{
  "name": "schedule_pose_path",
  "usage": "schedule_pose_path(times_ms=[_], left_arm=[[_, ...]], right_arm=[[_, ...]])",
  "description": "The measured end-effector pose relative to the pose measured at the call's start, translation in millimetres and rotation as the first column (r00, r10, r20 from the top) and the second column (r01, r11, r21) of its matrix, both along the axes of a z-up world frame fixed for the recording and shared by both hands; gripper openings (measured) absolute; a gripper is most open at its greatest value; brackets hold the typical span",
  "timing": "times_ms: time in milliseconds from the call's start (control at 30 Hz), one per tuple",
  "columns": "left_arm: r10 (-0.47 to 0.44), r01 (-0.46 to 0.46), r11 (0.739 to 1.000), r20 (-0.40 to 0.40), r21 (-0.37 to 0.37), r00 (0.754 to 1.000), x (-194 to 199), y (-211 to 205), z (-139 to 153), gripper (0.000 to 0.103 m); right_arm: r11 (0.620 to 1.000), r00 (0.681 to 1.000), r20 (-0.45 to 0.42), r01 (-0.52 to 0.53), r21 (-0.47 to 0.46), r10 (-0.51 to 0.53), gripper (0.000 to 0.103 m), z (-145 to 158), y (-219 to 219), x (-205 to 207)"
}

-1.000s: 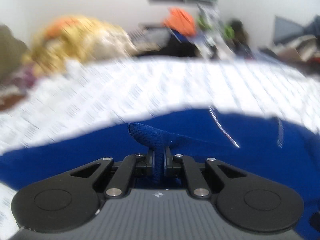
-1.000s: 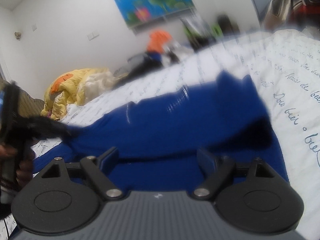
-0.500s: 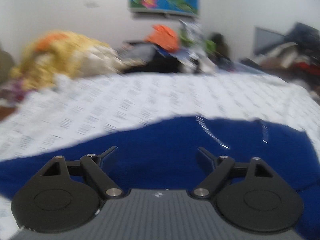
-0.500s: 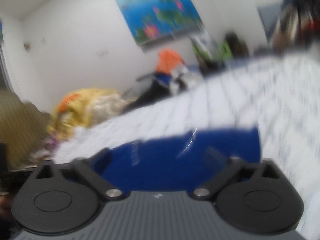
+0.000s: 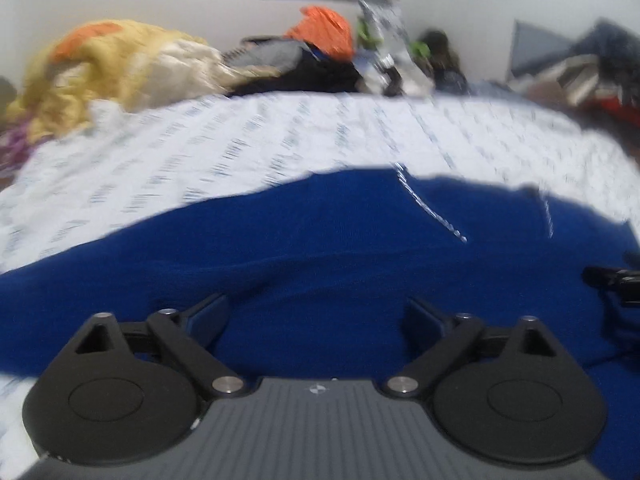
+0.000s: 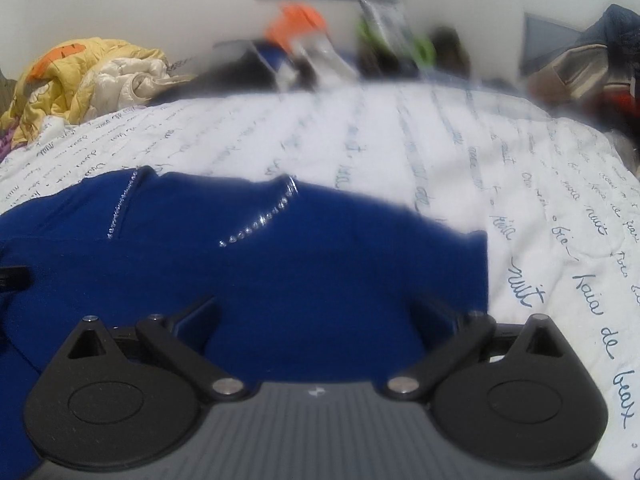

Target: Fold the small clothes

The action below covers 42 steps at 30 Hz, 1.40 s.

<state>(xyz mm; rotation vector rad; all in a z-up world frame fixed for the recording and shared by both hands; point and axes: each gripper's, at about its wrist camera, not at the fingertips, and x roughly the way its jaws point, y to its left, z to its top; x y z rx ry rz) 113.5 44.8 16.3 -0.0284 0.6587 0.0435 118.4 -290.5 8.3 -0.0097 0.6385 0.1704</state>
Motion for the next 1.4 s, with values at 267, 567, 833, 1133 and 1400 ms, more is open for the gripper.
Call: schedule_pose_path(times_ms=[267,567,833,1133,1400], left_arm=[[0.472,-0.447,0.834,-0.001,-0.323,0.882,-97.9,217.3,21.6,0.103],[0.743,-0.689,0.344,-0.264,-0.638,0.615,-114.4,402.3,-17.9,0.079],[0.73,-0.713,0.431,-0.251,-0.554,0.636,-91.9,392.1,-28.5,0.005],[0.449,-0.38,0.864,0.163,-0.331,0.878,-32.5,203.0,79.6,0.002],[-0.37,0.371,0.929,0.044,-0.013,0.928,-16.4,-89.4,30.3,0.043]], right_arm=[[1.0,1.0,0.007,0.005,0.0,-0.005,0.103,3.8,2.7,-0.4],[1.0,1.0,0.01,0.01,0.0,-0.01,0.103,3.6,2.4,0.6],[1.0,1.0,0.011,0.009,0.003,-0.009,0.103,3.5,2.0,0.1],[0.999,1.0,0.017,0.016,0.029,-0.016,0.103,3.2,-0.4,0.7],[0.983,0.998,0.033,0.047,0.175,-0.054,0.103,3.9,-20.8,-2.4]])
